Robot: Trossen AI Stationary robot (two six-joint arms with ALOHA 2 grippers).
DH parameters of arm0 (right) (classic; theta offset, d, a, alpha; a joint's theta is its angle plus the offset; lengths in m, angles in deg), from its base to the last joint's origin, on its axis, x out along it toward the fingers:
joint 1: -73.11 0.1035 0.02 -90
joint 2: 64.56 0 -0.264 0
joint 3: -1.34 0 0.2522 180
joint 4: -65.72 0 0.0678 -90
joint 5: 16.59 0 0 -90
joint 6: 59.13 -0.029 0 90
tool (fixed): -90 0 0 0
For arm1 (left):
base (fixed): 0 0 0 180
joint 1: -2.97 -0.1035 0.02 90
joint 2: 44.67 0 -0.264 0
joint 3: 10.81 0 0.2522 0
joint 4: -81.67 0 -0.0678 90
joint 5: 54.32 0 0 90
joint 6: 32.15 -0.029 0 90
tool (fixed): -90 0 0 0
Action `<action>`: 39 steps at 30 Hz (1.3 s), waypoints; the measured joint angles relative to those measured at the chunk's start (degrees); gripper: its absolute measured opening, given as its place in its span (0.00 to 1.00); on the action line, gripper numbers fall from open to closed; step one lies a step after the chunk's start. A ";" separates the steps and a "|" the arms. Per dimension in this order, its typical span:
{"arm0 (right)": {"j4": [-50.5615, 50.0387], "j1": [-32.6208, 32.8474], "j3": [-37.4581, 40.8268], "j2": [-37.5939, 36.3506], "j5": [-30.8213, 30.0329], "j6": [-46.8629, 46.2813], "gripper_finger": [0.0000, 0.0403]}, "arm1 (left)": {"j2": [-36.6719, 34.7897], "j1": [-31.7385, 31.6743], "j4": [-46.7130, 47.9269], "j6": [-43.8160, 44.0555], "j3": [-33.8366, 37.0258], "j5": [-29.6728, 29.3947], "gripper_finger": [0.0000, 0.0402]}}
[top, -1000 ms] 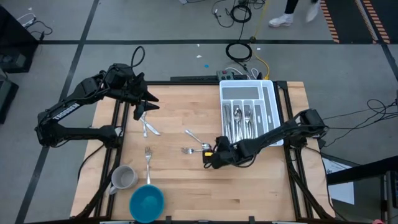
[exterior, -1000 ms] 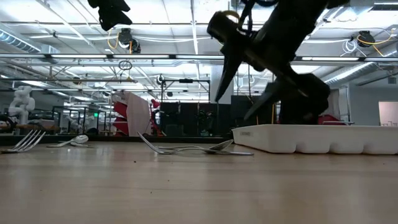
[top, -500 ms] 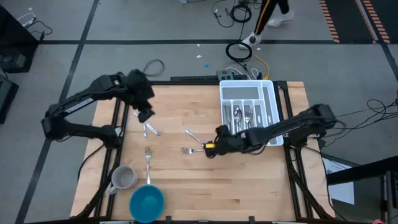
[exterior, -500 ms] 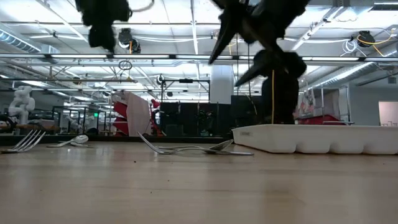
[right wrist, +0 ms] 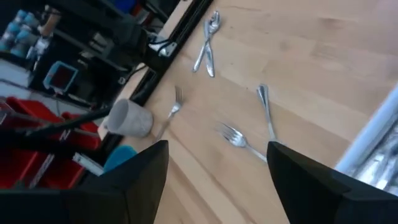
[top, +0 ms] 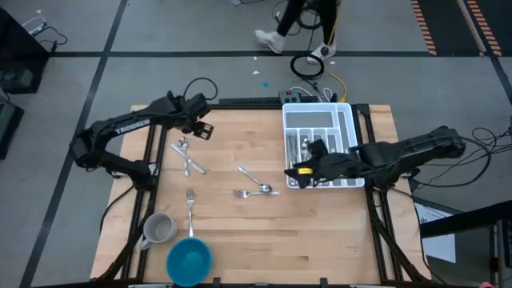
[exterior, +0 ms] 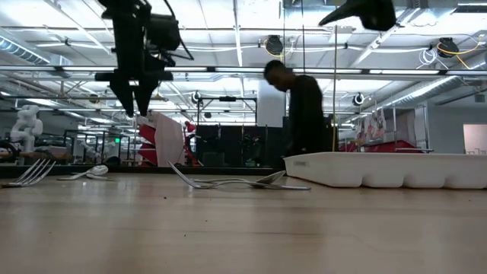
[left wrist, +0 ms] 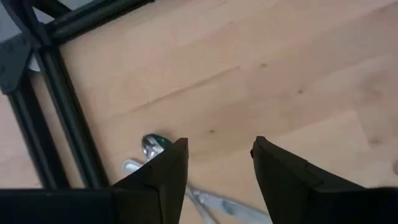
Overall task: Sort silverware
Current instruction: Put the spoon into the silverware tray
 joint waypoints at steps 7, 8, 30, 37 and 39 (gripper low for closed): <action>-9.47 2.21 0.00 -4.92 -0.16 1.34 0.65 | 0.37 -4.81 -4.98 2.81 9.58 -0.54 0.46; -10.65 2.42 0.00 -5.30 -0.16 1.35 0.65 | 0.36 -5.63 -6.13 2.08 10.78 -0.57 0.46; -14.74 2.75 0.00 -5.87 1.22 1.28 0.65 | 0.64 -25.58 -10.67 -25.10 14.18 12.70 0.46; -13.74 2.75 0.00 -5.66 -0.27 0.11 0.65 | 3.28 -24.89 -7.59 -16.57 14.18 13.45 0.46; -12.73 2.73 -0.04 -5.50 -0.64 0.06 0.65 | 3.65 -23.95 -7.20 -11.80 14.18 11.64 0.46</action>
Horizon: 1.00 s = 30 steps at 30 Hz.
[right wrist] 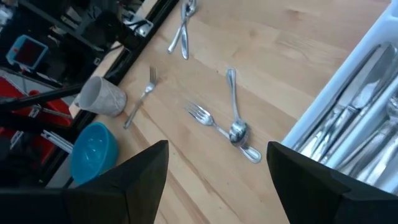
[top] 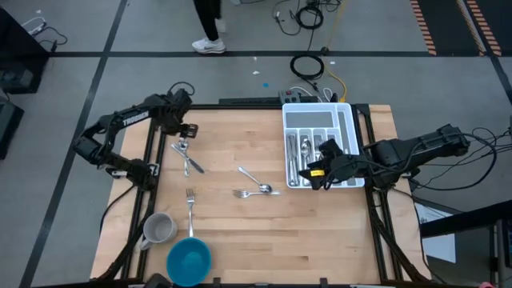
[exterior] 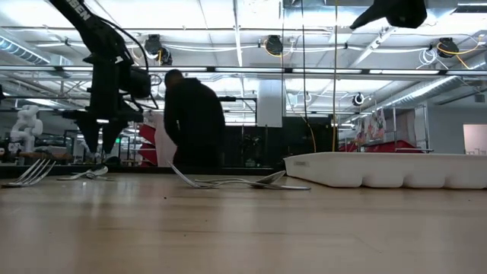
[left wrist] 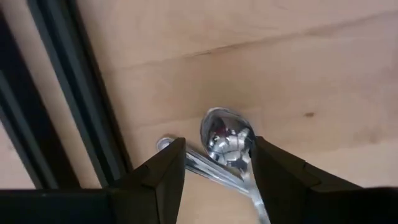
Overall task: Sort silverware
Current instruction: Put the spoon into the silverware tray
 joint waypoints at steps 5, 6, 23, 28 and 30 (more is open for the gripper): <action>1.14 0.00 0.00 0.08 -1.24 0.19 0.65 | -0.03 1.56 -3.69 4.71 -0.02 0.18 0.46; 1.18 0.00 0.00 0.06 -1.29 0.40 0.65 | -0.01 1.62 -3.75 4.91 -0.02 -0.24 0.46; 2.43 -0.02 0.00 0.08 -1.16 1.50 0.65 | 2.20 1.75 -11.04 7.79 9.73 0.46 0.46; 2.46 -0.02 0.00 0.08 -1.16 1.46 0.65 | 1.94 1.69 -15.86 5.68 12.36 2.53 0.45; 2.46 -0.02 0.00 0.08 -1.16 1.34 0.65 | 1.96 1.69 -16.31 4.51 12.41 2.81 0.42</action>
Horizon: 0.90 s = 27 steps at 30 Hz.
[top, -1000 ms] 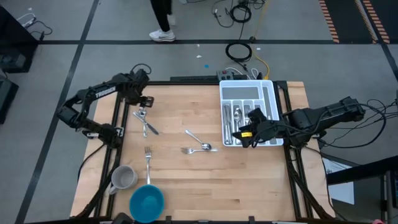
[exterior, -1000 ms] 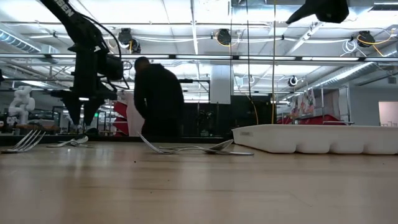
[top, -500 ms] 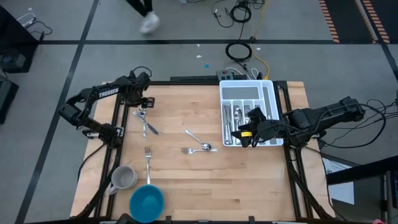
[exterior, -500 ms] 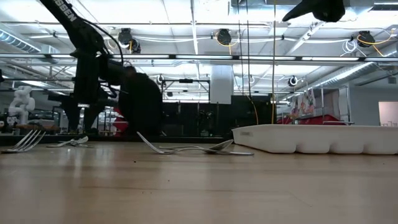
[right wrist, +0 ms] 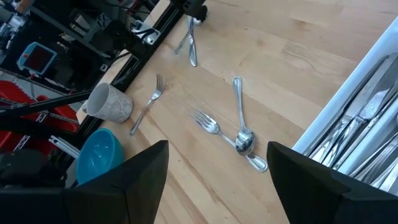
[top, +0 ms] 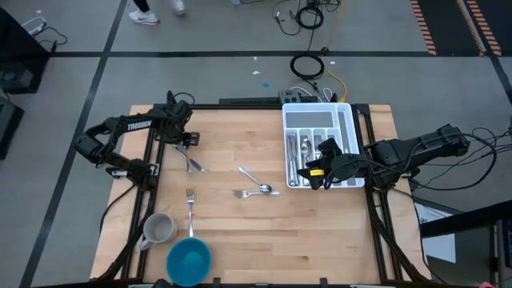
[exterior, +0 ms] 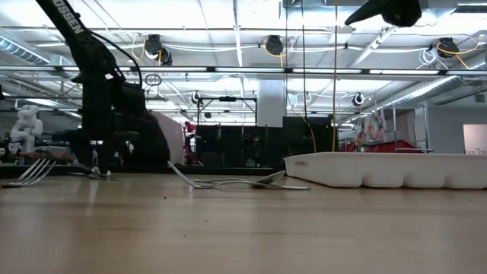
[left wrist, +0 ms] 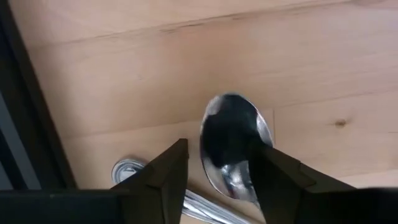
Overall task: Sort silverware
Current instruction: Put the spoon into the silverware tray
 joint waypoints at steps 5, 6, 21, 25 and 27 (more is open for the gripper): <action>0.00 0.00 0.00 0.00 0.00 -0.12 0.65 | 0.08 0.00 -1.22 -0.26 0.05 0.56 0.31; 0.01 0.00 0.00 0.00 0.00 -0.19 0.65 | 0.08 0.00 -1.60 -0.27 0.08 0.86 0.28; 0.09 0.00 0.00 0.00 0.00 1.17 0.65 | -4.05 0.22 -3.31 0.30 0.31 9.31 0.02; 0.09 0.01 0.02 0.00 0.11 2.18 0.65 | -5.78 0.71 -2.38 1.76 0.37 9.67 0.01; 0.04 0.02 0.02 0.00 0.11 2.25 0.65 | -6.15 1.54 -1.63 2.85 0.37 9.92 0.01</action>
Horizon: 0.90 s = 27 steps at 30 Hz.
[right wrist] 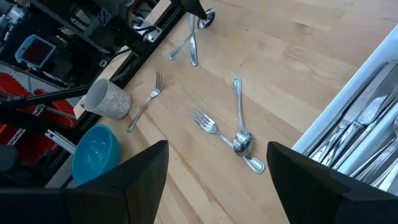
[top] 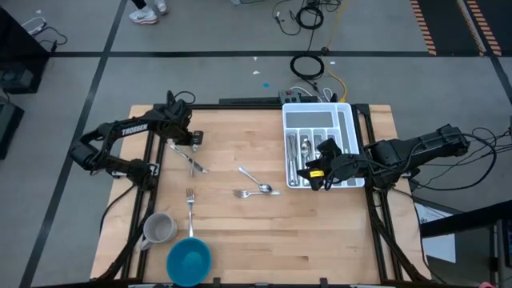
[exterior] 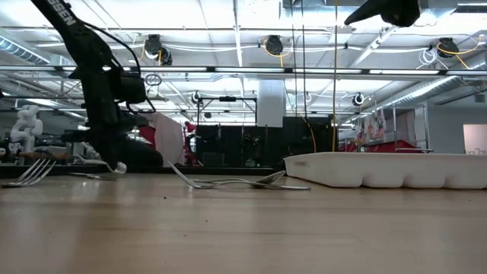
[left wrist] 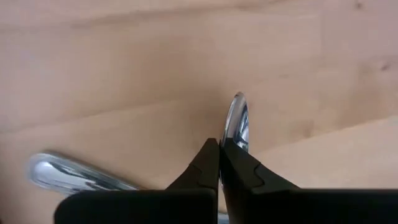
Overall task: Sort silverware
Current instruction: Put the spoon into the silverware tray
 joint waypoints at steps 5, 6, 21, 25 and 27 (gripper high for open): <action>-0.45 0.00 0.04 -0.07 -0.06 0.75 0.65 | -2.38 3.41 -0.68 3.92 -0.04 2.88 0.01; -1.00 0.00 0.04 -0.15 -0.09 0.75 0.65 | -3.18 4.19 -0.94 4.98 -0.04 3.39 0.01; -10.84 0.04 0.04 -7.32 -7.68 -2.56 0.65 | -18.86 18.51 -12.98 22.74 -4.00 5.36 0.01; -11.58 0.07 0.04 -10.91 -8.98 -1.96 0.65 | -18.50 21.47 -20.38 26.30 -4.81 3.07 0.01; -11.54 0.07 0.04 -12.88 -9.05 -1.09 0.65 | -17.51 22.83 -24.71 28.17 -4.83 2.16 0.01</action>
